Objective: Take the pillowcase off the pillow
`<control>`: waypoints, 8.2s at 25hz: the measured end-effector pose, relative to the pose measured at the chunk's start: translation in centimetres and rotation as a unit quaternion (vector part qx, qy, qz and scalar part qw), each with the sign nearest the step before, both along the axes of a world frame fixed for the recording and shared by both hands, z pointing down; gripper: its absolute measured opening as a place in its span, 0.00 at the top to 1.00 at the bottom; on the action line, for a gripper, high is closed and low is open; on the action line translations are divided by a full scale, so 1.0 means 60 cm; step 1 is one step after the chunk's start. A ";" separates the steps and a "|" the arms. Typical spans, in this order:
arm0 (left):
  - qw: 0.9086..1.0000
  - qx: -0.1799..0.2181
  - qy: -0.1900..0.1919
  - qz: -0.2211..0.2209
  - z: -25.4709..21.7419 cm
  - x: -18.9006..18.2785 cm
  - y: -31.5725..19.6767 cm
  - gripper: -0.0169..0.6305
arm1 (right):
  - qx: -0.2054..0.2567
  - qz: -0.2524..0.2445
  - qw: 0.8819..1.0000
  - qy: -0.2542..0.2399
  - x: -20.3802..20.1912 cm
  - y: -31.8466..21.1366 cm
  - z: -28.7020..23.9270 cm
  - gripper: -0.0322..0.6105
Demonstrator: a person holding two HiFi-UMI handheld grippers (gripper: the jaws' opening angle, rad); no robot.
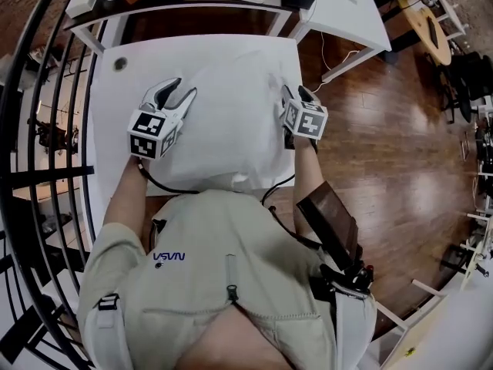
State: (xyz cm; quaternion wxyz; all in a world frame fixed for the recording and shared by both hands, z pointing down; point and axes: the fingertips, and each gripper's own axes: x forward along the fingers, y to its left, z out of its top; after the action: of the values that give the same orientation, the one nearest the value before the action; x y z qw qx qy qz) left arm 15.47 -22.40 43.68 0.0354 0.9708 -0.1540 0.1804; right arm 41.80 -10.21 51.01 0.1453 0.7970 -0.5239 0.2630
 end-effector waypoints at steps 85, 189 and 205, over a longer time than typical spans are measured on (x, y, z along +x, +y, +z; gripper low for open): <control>0.979 -0.113 0.130 -0.111 -0.061 -0.330 -0.012 0.95 | 0.146 -0.035 0.976 0.155 -0.219 0.097 -0.208 0.94; 0.978 0.127 0.085 -0.144 -0.094 -0.261 0.416 0.96 | 0.227 -0.077 0.958 0.158 -0.469 0.351 -0.255 0.95; 0.978 0.125 0.074 -0.148 -0.082 -0.247 0.423 0.96 | 0.226 -0.093 0.962 0.127 -0.466 0.346 -0.228 0.95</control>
State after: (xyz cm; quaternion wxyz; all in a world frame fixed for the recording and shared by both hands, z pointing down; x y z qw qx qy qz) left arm 0.62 2.96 38.77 -0.0487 0.9446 -0.3144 0.0802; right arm 13.82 10.55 37.32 0.0505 0.7838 -0.6186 0.0203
